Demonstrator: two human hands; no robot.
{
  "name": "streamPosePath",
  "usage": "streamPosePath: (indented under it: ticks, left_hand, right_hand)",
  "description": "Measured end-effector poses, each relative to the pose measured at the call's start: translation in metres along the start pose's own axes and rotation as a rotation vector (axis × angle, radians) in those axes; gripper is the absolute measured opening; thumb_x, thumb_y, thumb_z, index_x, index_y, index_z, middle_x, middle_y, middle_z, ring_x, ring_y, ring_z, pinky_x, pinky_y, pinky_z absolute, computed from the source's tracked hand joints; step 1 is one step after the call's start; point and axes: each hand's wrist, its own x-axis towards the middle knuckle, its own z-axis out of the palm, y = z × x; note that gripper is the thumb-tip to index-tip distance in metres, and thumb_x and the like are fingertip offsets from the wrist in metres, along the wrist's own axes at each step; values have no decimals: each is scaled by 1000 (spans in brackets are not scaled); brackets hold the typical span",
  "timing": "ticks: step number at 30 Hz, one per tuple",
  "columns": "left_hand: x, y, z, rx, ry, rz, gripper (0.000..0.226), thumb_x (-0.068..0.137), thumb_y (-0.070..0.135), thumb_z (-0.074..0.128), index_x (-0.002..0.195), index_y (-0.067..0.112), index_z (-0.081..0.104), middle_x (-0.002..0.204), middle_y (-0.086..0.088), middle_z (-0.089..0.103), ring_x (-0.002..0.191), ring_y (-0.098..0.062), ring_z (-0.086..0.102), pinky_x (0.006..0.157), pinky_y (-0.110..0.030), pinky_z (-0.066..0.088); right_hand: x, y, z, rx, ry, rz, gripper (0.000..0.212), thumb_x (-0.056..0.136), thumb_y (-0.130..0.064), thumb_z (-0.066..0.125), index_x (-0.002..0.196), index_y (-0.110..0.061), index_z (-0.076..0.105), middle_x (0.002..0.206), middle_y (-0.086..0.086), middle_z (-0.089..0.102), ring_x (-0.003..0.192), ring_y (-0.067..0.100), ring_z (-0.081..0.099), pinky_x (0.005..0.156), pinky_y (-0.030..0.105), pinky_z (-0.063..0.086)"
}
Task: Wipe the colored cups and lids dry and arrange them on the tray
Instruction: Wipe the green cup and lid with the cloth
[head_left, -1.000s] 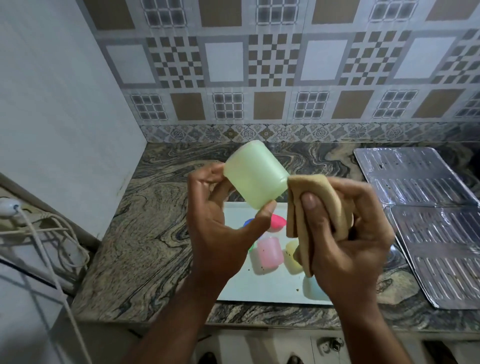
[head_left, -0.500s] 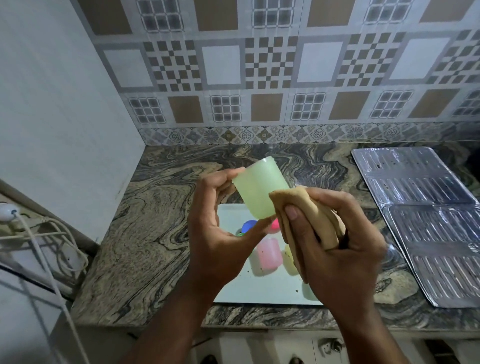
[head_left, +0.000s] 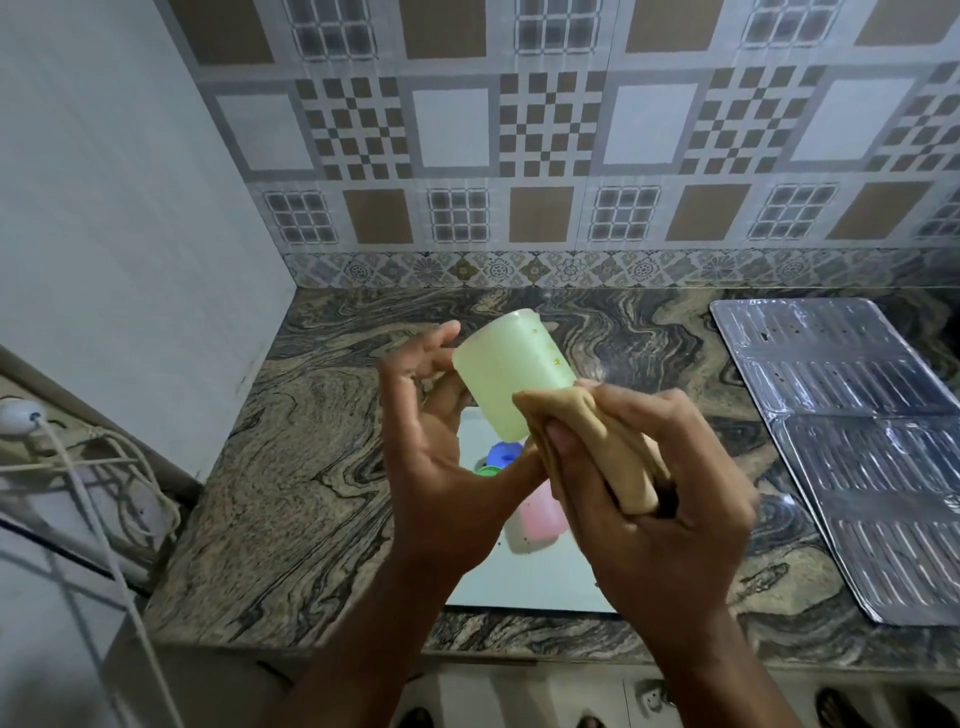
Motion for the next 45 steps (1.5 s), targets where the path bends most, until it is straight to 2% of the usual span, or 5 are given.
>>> streamPosePath:
  ticks: [5,11,33,40,45]
  left_hand:
    - [3,-1,1,-58,-67,-45,80,62,-15,89,124,11,45,127,-1,60,117,-14,67,94,-34,57]
    - [6,-6,-7,76,12,-48,79,58,-9,90,125,17,56,133,-23,60,123,-34,62,105,-69,48]
    - [-3,-14,-7,126,44,-2,73,61,29,98,115,19,51,113,-29,59,106,-49,62,89,-67,52]
    - [0,-3,3,-79,-93,-34,83,64,-16,86,131,9,44,135,7,57,122,-15,64,96,-41,58]
    - [4,-6,-4,25,-63,3,74,67,9,94,130,21,56,135,-14,61,124,-43,61,102,-71,49]
  right_hand:
    - [-9,3,-2,6,-18,-56,29,89,-16,87,112,-13,69,101,-2,73,85,9,70,75,15,53]
    - [-5,0,-13,-25,-33,-57,24,93,-21,84,110,-15,68,97,5,77,82,1,64,76,13,50]
    - [7,3,-10,16,96,142,17,97,-21,78,109,-23,66,100,-9,73,84,0,71,76,17,53]
    - [-8,11,-8,48,-9,107,24,98,-31,77,106,-8,75,102,1,76,80,27,75,69,40,58]
    - [-7,11,-13,11,-14,95,24,98,-29,78,106,-7,75,101,2,77,85,23,76,73,32,58]
